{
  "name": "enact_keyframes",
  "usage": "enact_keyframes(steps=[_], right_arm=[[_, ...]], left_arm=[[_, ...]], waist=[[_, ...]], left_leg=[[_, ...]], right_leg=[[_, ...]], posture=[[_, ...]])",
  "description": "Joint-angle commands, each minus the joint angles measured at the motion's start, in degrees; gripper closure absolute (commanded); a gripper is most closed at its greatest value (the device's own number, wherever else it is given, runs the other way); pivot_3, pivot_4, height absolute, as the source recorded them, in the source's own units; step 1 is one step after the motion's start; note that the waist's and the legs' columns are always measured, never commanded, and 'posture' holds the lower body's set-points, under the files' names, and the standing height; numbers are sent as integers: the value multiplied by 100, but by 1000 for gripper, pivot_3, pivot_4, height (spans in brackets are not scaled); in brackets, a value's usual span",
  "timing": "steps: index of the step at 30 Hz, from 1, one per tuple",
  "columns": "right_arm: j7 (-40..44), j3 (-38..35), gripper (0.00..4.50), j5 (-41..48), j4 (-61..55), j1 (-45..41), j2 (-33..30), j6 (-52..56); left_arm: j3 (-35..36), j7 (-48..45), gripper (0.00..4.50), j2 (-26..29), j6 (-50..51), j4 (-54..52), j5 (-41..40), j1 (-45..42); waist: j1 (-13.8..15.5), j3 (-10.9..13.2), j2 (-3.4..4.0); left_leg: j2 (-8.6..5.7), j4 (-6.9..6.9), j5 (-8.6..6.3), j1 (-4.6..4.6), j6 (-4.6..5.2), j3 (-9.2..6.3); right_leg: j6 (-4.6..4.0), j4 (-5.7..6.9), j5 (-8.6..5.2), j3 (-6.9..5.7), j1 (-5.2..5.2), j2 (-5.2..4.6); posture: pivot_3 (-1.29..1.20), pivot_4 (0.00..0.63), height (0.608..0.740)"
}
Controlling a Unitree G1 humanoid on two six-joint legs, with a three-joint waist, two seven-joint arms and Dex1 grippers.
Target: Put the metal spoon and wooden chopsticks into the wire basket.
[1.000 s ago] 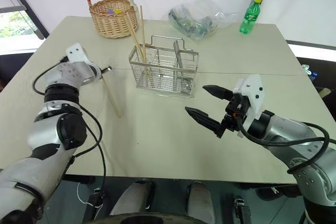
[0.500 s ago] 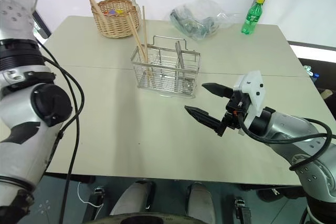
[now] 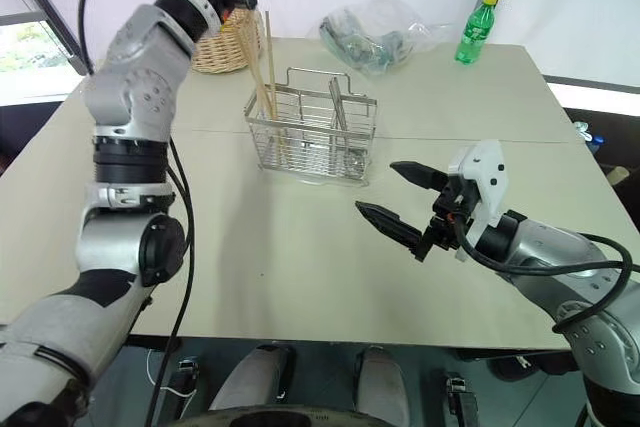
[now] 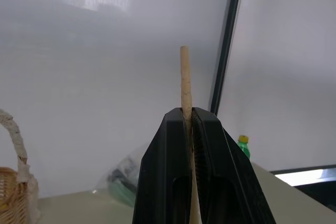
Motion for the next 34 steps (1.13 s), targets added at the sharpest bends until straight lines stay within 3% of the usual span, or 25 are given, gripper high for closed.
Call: enact_keyframes(steps=[1, 4, 11, 17, 21, 25, 30, 34], right_arm=[[-42, -227, 0, 135, -247, 46, -5, -77], [-62, -243, 0, 140, -254, 68, -4, -92], [2, -233, 0, 71, -175, 63, 10, -133], [313, -219, 0, -228, 101, -64, -156, -232], [785, -417, 0, -512, 599, -202, -434, -345], [1268, -468, 0, -816, 1145, -395, -714, -521], [1739, -334, 0, -1101, 1624, -699, -870, -661], [1910, -192, 0, -1212, 1805, -949, -819, -650]], left_arm=[[-144, -101, 4467, -75, -404, -199, 194, 165], [-94, -101, 3494, -203, -395, -362, 100, 355], [90, 159, 173, -320, -84, -862, -139, 579], [329, -286, 50, 527, 823, -927, -500, 356], [34, -2095, 50, 2124, 1338, -892, -565, 470], [-457, -4009, 50, 3625, 932, -1182, -287, 1234], [-352, -4904, 50, 4466, 1155, -1678, -476, 1972], [-128, -4870, 50, 4591, 1229, -2066, -541, 2399]], waist=[[13, 0, -1], [14, 1, -2], [7, 1, -1], [-26, 1, 2], [-163, 8, 12], [-185, 6, 38], [-132, 11, 37], [-124, 12, 38]], left_leg=[[0, 0, 0, -1, 0, 0], [0, 1, 0, -4, 1, 0], [0, 1, -1, -3, 3, -1], [-2, -1, -1, 0, 3, 1], [-5, -4, -1, 0, 3, 4], [2, -12, -1, 4, 3, 5], [10, -9, -1, -1, 3, -3], [7, -10, -1, -2, 3, -7]], right_leg=[[0, -2, 0, 0, 0, 0], [-1, -5, 0, 0, -1, 0], [-1, -6, 0, 0, 0, 0], [-1, -3, 0, -1, -1, 8], [-2, 4, 0, -1, -6, 10], [-4, -3, 0, 1, -4, 7], [-16, -8, -2, 3, -4, 3], [-29, -17, -9, 3, -1, -2]], posture=[[0, 150, 666], [0, 150, 666], [0, 150, 666], [0, 150, 666], [0, 150, 666], [0, 150, 666], [0, 150, 666], [0, 150, 666]])
